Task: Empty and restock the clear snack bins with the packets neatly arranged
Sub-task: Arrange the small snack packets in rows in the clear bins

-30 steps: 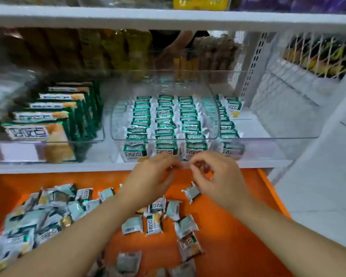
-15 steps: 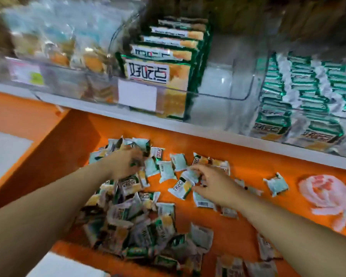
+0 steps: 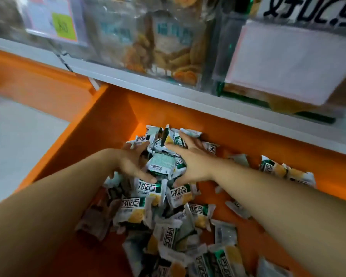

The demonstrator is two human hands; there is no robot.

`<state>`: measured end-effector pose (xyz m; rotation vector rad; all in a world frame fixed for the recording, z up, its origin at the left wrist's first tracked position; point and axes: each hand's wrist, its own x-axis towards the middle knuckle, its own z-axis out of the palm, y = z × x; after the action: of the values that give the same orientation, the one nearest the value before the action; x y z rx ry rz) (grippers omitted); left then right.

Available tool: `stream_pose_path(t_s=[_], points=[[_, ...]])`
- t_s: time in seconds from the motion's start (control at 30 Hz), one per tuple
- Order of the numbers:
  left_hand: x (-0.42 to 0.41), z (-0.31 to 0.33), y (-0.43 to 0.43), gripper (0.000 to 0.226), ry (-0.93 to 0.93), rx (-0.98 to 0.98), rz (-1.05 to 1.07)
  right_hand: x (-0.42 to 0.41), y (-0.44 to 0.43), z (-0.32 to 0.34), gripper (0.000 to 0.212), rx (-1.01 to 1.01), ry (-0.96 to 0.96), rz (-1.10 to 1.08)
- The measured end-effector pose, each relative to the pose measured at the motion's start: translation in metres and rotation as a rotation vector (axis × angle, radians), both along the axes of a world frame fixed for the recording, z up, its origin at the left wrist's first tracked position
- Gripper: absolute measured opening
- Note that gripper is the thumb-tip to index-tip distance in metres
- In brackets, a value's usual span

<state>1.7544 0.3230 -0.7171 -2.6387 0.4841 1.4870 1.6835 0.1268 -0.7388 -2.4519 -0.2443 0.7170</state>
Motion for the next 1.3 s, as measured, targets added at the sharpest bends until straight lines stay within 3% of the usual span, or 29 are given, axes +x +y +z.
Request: stream_pose_path(t_s=[0.13,0.23,0.4,0.57,0.8,0.97,1.07,1.17,1.3], points=[[0.002,-0.014,-0.004,0.121,0.053,-0.075,0.023,0.017,0.013,-0.014,0.11,-0.101,0.068,0.092],[-0.01,-0.021,-0.009,0.116,0.057,-0.134,0.025,0.008,0.012,-0.021,0.097,-0.17,0.058,0.137],[-0.051,-0.032,-0.037,0.106,0.106,-0.289,0.115,-0.036,-0.017,-0.013,0.085,-0.165,-0.008,0.038],[-0.084,-0.035,-0.074,0.108,0.15,-0.335,0.133,-0.086,-0.056,-0.002,0.087,-0.178,0.071,-0.059],[-0.131,-0.024,-0.124,0.094,0.239,-0.537,0.175,-0.141,-0.11,0.03,0.11,-0.061,0.372,-0.207],[-0.162,-0.022,-0.154,0.092,0.251,-0.568,0.146,-0.173,-0.146,0.045,0.087,0.075,0.513,-0.368],[-0.171,-0.014,-0.16,0.108,0.327,-0.503,-0.037,-0.192,-0.156,0.043,0.074,-0.012,0.44,-0.374],[-0.172,-0.012,-0.161,0.119,0.316,-0.381,-0.28,-0.206,-0.158,0.036,0.077,-0.08,0.383,-0.349],[-0.182,-0.021,-0.157,0.115,0.188,-0.486,-0.237,-0.213,-0.167,0.03,0.091,-0.05,0.361,-0.354]])
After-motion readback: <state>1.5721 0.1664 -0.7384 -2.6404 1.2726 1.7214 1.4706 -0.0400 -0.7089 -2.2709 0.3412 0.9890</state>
